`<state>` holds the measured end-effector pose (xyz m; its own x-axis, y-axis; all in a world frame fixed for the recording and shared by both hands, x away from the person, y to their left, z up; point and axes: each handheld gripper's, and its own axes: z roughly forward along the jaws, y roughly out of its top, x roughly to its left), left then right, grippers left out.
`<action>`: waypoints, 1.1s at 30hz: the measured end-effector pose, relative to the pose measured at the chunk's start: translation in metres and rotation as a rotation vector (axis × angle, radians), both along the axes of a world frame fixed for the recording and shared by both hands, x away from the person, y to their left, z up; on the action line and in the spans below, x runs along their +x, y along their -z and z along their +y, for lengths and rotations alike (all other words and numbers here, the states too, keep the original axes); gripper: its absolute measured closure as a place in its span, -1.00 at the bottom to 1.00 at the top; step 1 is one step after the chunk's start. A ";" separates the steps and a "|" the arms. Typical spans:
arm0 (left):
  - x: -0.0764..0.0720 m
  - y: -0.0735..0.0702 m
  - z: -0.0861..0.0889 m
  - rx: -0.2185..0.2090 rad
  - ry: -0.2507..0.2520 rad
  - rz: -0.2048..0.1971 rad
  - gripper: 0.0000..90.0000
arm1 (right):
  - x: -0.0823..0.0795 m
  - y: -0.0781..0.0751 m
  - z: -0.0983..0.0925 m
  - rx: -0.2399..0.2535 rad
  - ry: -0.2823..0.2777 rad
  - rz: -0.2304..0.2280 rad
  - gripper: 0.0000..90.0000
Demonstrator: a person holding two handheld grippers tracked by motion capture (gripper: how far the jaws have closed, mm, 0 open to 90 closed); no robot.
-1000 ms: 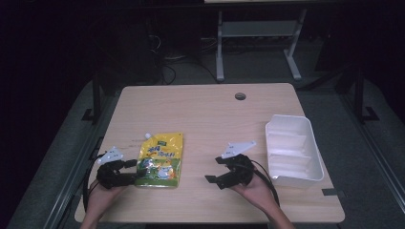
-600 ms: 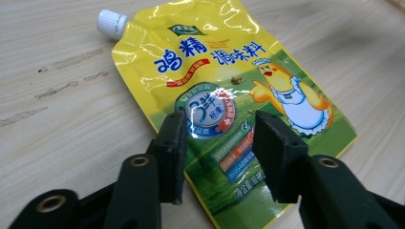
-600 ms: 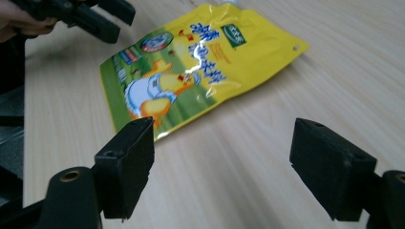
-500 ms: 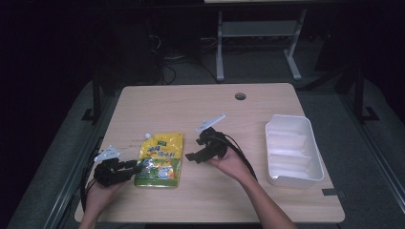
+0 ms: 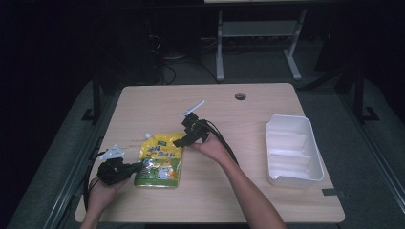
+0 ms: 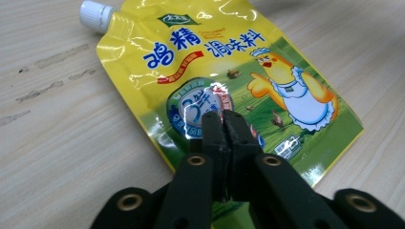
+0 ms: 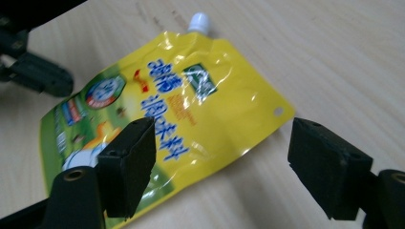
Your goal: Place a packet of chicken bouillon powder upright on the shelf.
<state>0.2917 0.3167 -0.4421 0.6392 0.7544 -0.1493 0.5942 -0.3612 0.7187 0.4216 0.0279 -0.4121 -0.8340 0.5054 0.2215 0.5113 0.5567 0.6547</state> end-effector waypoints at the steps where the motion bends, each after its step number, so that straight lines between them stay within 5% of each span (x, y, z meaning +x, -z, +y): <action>1: 0.000 0.000 0.000 0.000 0.000 0.000 1.00 | 0.004 0.001 0.002 0.002 0.006 0.006 -0.46; 7: 0.001 0.003 -0.003 0.028 0.018 0.017 1.00 | 0.025 0.011 0.006 -0.012 0.061 0.030 -0.45; 18: 0.001 0.005 -0.003 0.041 0.021 0.016 1.00 | 0.035 0.035 0.014 -0.057 0.087 0.104 -0.23; 22: 0.001 0.006 -0.003 0.041 0.020 0.018 1.00 | 0.035 0.038 0.013 0.018 0.061 0.160 0.07; 30: 0.001 0.006 -0.003 0.041 0.018 0.018 1.00 | 0.031 0.029 0.012 0.075 0.026 0.169 0.52; 33: 0.001 0.006 -0.003 0.040 0.016 0.016 0.99 | 0.029 0.030 0.015 0.066 0.017 0.176 0.53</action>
<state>0.2930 0.3133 -0.4484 0.6490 0.7496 -0.1300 0.5997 -0.3989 0.6937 0.4509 0.0430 -0.4423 -0.7710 0.4983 0.3967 0.6301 0.5062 0.5888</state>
